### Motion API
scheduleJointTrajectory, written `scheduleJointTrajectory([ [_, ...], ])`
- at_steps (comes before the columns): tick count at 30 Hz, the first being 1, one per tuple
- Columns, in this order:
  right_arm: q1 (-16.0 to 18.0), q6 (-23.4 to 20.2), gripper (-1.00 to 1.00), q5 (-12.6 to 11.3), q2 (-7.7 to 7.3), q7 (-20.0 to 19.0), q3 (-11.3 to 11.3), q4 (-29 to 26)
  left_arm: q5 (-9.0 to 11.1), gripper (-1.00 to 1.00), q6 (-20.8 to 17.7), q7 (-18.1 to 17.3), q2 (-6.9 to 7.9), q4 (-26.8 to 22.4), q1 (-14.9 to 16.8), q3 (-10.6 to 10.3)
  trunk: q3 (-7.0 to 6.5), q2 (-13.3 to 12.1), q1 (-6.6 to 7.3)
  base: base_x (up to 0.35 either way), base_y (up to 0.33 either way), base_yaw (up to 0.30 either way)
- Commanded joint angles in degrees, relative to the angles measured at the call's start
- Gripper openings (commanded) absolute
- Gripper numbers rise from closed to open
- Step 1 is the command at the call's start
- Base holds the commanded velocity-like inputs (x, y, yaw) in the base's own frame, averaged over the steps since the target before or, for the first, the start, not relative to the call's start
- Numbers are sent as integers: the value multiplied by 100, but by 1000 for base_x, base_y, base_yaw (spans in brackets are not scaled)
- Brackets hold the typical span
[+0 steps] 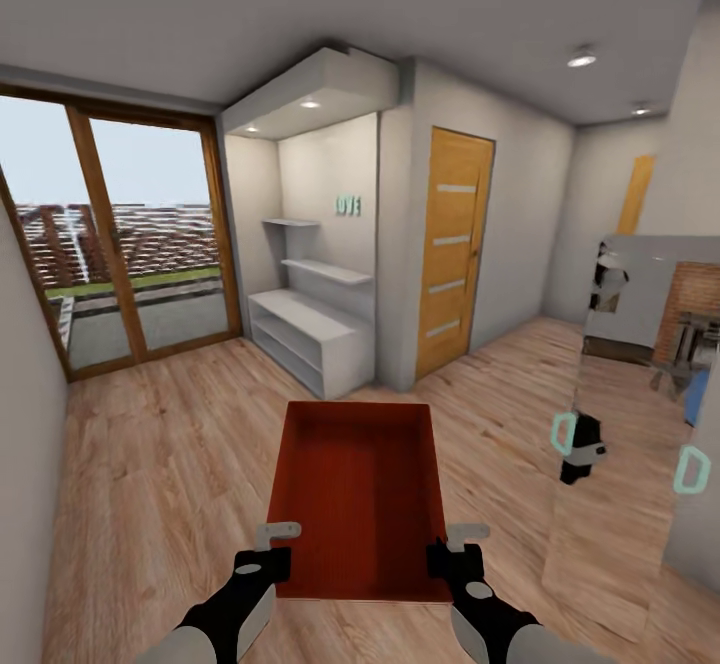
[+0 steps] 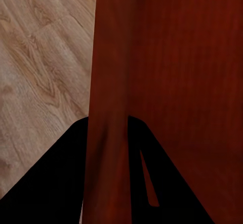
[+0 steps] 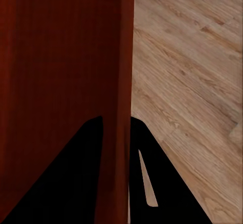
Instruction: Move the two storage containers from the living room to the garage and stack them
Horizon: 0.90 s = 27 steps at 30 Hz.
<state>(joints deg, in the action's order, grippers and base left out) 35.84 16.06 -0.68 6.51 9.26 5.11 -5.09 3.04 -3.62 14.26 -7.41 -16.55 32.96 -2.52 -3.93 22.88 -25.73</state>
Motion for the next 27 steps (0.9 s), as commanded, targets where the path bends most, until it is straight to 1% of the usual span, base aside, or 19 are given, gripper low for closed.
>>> scheduleJointTrajectory([
  [1, 2, 3, -100, 18, 0, 41, -160, 8, -102, -100, -42, 94, 2, -30, 0, 94, 2, 4, -5, 322, 0, 5],
  [5, 2, 3, -100, 37, 0, 37, -159, 8, -102, -100, -42, 94, 2, -31, 0, 94, 2, 4, -5, 322, 0, -32],
  [8, 0, 3, -100, 20, -1, 34, -159, 8, -102, -100, -42, 94, 2, -32, 0, 94, 2, 4, -5, 322, 2, -167],
  [15, 1, 2, -100, -17, -9, 38, -161, 8, -102, -100, -42, 94, 2, -32, 0, 94, 2, 4, -5, 322, 88, -246],
  [27, 0, 3, -100, -24, -6, 41, -159, 8, -102, -100, -46, 47, 2, -27, 0, 94, 2, 4, -5, 322, 142, -269],
])
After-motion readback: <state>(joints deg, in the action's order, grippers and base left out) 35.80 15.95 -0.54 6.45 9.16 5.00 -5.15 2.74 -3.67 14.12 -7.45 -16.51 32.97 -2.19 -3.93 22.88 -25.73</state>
